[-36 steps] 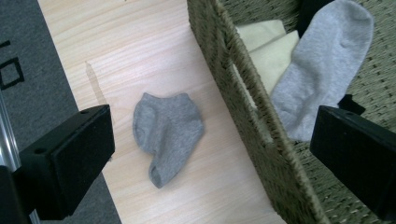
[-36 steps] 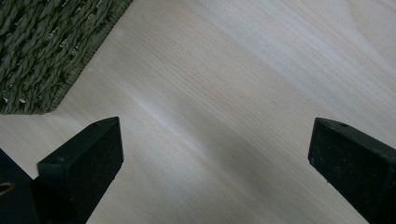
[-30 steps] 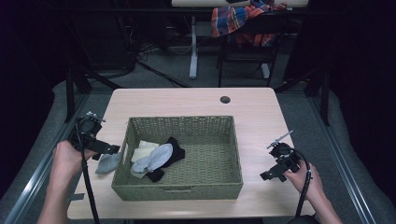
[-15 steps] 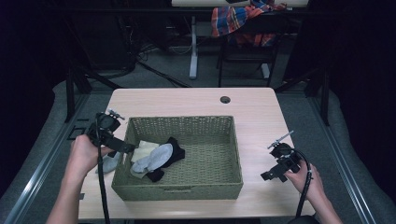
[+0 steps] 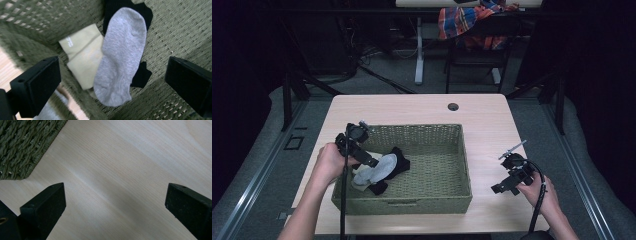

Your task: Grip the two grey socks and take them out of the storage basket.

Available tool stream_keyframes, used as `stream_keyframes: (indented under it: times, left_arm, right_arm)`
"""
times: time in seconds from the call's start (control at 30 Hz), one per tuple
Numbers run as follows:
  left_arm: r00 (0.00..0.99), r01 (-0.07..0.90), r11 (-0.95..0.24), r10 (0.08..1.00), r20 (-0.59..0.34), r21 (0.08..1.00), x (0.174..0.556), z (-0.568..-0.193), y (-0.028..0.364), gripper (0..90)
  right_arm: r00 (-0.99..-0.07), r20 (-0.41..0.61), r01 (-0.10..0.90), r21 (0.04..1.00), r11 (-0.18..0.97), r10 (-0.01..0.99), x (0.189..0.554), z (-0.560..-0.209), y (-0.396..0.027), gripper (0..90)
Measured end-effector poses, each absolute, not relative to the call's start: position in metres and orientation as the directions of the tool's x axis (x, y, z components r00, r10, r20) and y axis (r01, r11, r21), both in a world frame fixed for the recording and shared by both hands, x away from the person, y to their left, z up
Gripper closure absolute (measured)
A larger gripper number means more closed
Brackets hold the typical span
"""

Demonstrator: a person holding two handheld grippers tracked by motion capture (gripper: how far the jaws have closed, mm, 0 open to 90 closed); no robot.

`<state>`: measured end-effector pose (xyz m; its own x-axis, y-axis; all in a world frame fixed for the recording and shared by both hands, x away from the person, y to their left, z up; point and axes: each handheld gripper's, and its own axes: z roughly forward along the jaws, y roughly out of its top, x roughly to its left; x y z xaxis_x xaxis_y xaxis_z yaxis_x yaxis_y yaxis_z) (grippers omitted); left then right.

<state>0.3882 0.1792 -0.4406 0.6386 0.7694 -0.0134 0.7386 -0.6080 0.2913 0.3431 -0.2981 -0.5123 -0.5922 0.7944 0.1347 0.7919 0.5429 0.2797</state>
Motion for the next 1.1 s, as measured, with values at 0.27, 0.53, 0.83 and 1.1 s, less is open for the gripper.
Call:
stream_keyframes:
  times: [0.27,0.53,0.83,1.1]
  left_arm:
    - [0.652,0.737,-0.626,0.758,-0.023,0.256,0.391,-0.461,0.171,15.5]
    - [0.671,0.734,-0.655,0.740,-0.044,0.180,0.397,-0.488,0.162,41.2]
    - [0.702,0.708,-0.696,0.712,-0.016,0.120,0.397,-0.503,0.153,67.0]
    - [0.720,0.686,-0.715,0.694,0.016,0.133,0.392,-0.501,0.152,84.8]
  right_arm:
    - [-0.598,0.130,0.788,0.273,0.551,0.791,0.343,-0.512,-0.298,3.1]
    - [-0.591,0.142,0.794,0.275,0.542,0.794,0.342,-0.512,-0.299,3.3]
    - [-0.589,0.133,0.794,0.276,0.541,0.797,0.340,-0.512,-0.300,3.4]
    - [-0.590,0.132,0.793,0.283,0.540,0.797,0.340,-0.511,-0.299,3.5]
